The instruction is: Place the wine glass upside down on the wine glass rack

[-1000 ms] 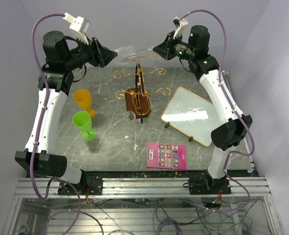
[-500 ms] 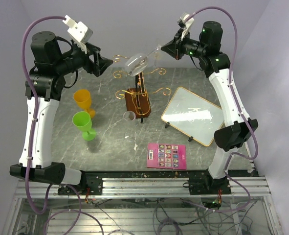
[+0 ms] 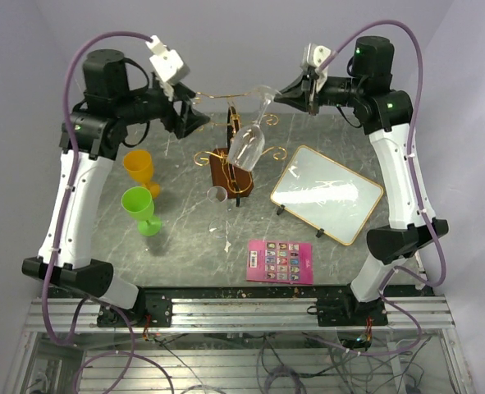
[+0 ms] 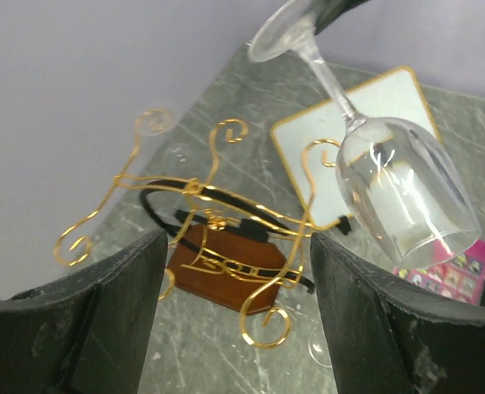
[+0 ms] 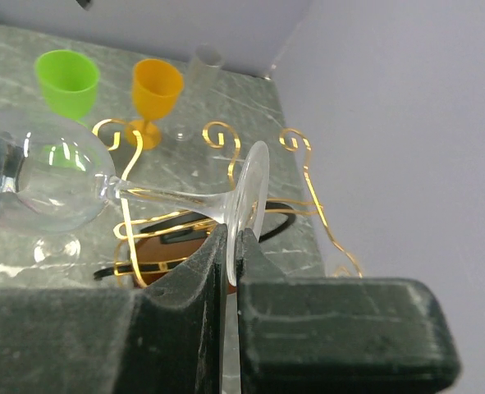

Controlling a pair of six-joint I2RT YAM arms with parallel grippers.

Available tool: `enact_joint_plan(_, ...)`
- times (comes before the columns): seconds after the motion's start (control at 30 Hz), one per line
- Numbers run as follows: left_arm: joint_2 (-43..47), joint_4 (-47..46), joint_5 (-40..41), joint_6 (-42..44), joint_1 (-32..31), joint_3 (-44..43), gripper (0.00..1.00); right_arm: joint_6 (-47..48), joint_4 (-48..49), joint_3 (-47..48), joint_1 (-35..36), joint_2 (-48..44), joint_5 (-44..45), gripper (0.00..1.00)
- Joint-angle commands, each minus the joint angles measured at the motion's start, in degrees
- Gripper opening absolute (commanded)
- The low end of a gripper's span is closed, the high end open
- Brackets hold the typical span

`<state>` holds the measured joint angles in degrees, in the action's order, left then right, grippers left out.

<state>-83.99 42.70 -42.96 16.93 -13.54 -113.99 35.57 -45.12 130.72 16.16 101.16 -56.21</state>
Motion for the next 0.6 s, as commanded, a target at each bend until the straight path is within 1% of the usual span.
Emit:
enact_joint_plan(0.0,-1.9,5.8,-2.6,8.2,-4.9,-2.9,0.8,13.9,-11.3,1.2,1.2,-2.0,-8.2,0.0)
enact_joint_plan(0.13,-3.5,7.7,-4.8,12.6,-8.0,-4.0,0.8,22.2,-17.6,-0.5,2.4,-3.3,-10.6,0.0)
enact_joint_plan(0.3,-6.2,11.4,-4.6,20.6,-12.9,-5.4,0.82,29.3,-23.1,-3.8,5.1,-4.9,-10.5,0.0)
enact_joint_plan(0.43,-8.9,16.2,-3.7,28.5,-16.1,-7.0,0.79,34.3,-26.7,-6.3,6.9,-5.7,-9.1,0.0)
enact_joint_plan(0.57,-8.6,16.3,-2.9,33.2,-18.2,-5.0,0.75,38.6,-28.8,-8.0,7.7,-6.3,-8.4,0.0)
